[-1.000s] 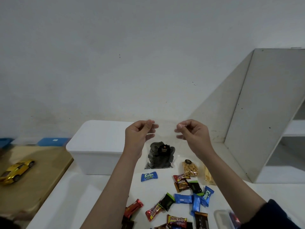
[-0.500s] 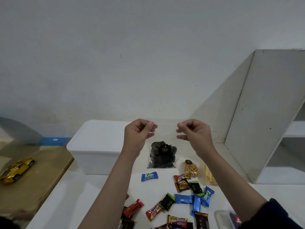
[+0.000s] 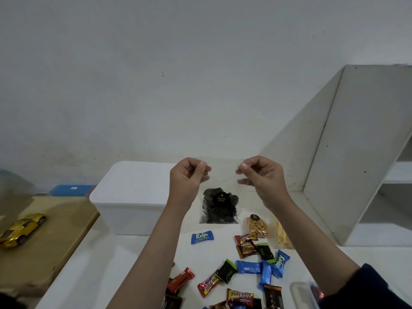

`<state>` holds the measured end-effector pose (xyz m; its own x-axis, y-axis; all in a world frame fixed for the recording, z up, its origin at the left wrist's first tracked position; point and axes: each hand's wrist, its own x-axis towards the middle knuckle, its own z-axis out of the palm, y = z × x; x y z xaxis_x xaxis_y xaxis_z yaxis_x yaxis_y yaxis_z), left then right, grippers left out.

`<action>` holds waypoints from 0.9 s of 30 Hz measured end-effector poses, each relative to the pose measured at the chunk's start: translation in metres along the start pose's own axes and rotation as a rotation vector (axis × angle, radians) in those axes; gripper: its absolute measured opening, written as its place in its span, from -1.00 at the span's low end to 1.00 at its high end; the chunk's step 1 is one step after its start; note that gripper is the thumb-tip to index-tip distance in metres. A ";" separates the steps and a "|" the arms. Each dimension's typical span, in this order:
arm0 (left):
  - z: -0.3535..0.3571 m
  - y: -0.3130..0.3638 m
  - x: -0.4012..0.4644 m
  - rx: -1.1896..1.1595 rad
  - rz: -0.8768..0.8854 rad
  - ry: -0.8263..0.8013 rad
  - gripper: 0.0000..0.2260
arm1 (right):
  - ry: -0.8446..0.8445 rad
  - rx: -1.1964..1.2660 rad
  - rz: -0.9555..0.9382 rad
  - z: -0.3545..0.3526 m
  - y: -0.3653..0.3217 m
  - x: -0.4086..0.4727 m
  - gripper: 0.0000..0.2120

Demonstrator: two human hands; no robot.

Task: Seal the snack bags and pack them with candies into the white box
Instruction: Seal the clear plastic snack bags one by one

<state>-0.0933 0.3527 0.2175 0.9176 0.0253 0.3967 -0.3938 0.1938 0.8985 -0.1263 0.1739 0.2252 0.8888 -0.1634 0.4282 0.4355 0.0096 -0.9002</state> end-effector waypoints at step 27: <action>0.005 0.008 -0.002 0.044 0.061 -0.134 -0.81 | -0.044 0.047 0.067 0.000 -0.011 -0.003 -0.94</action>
<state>-0.0985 0.3492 0.2252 0.8776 -0.0955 0.4697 -0.4534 0.1527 0.8781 -0.1341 0.1739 0.2336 0.9209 -0.1177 0.3716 0.3806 0.0660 -0.9224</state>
